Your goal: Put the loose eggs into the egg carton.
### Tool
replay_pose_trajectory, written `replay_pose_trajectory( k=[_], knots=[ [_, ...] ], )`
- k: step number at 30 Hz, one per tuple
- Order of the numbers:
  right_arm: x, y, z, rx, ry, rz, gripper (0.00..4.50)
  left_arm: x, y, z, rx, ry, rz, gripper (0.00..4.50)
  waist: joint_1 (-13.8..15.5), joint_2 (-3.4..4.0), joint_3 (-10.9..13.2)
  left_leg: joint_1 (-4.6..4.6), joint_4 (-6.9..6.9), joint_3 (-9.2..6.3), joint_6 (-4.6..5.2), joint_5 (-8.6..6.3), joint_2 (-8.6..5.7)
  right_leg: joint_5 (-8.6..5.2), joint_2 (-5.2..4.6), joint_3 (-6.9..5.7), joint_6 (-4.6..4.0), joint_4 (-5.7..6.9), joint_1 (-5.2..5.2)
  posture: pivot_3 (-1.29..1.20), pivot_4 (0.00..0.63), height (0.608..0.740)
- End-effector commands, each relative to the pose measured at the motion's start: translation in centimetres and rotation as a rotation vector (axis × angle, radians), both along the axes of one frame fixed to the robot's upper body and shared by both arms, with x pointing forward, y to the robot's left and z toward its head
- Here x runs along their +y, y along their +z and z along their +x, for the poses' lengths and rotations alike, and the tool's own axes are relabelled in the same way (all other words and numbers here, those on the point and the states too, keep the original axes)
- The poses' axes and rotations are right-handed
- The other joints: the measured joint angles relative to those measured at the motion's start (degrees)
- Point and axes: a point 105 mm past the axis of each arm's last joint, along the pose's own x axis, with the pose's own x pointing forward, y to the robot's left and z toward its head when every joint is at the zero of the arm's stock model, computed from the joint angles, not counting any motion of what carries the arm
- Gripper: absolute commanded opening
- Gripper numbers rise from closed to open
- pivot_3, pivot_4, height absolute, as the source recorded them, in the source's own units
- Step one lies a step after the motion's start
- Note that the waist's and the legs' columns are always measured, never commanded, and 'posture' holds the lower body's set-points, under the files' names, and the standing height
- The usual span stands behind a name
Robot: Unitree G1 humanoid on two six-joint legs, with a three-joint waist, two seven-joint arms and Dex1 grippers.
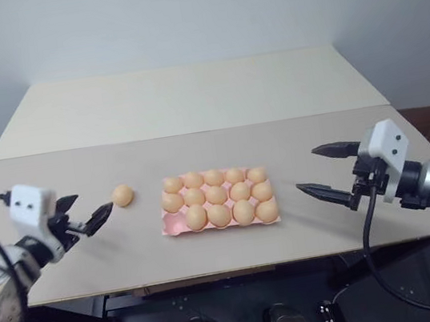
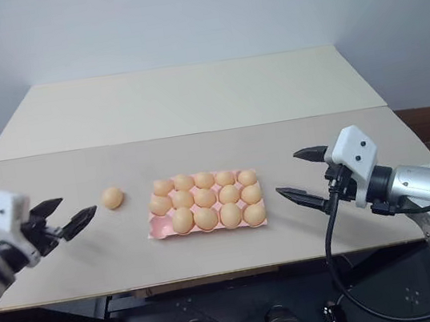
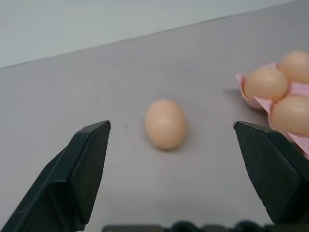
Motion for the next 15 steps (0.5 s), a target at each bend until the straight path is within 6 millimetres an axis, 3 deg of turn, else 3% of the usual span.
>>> replay_pose_trajectory(
  k=[1,5,6,8,13,15],
  knots=[
    [0.6,1.4,-0.7,-0.085,0.018,-0.03,4.5,-0.7,-1.3,2.7,0.068,0.058,0.028,4.44,-0.1,-0.01,0.0,-0.07,0.0,0.0,0.0,0.0,-0.02,0.02,0.0,-0.02,0.03,-0.03,-0.03,0.0,0.15,0.74],
    [1.0,1.7,-1.2,-0.109,0.03,-0.049,4.5,-1.3,-2.8,5.2,0.149,0.137,0.02,4.44,-0.2,-0.03,0.0,-0.11,0.0,-0.01,0.0,0.0,-0.04,0.04,0.01,-0.04,0.06,-0.05,-0.05,0.0,0.15,0.74],
    [1.1,1.8,-1.3,-0.114,0.032,-0.047,4.5,-1.4,-3.1,5.6,0.171,0.16,0.01,4.26,-0.2,-0.03,0.0,-0.12,0.01,-0.01,0.0,0.0,-0.04,0.04,0.01,-0.05,0.07,-0.04,-0.05,0.0,0.15,0.74],
    [1.2,2.0,-1.5,-0.121,0.032,-0.039,4.5,-1.6,-3.5,6.0,0.192,0.171,0.006,3.83,-0.3,-0.04,0.0,-0.11,0.03,-0.02,0.0,0.0,-0.04,0.05,0.02,-0.05,0.08,-0.02,-0.04,0.0,0.15,0.74],
    [0.8,2.3,-1.4,-0.129,-0.007,-0.027,4.5,-2.7,-2.5,5.8,0.149,0.097,0.016,2.13,-0.5,-0.04,0.0,-0.11,0.03,-0.03,0.0,0.01,-0.04,0.06,0.0,-0.05,0.09,-0.01,-0.04,0.0,0.15,0.74],
    [0.7,2.3,-1.4,-0.128,-0.017,-0.019,4.5,-2.9,-2.0,5.5,0.137,0.068,0.03,1.78,-0.4,-0.04,0.0,-0.12,0.05,-0.03,0.0,0.01,-0.04,0.06,-0.01,-0.05,0.09,-0.01,-0.05,0.0,0.15,0.74]
  ],
)
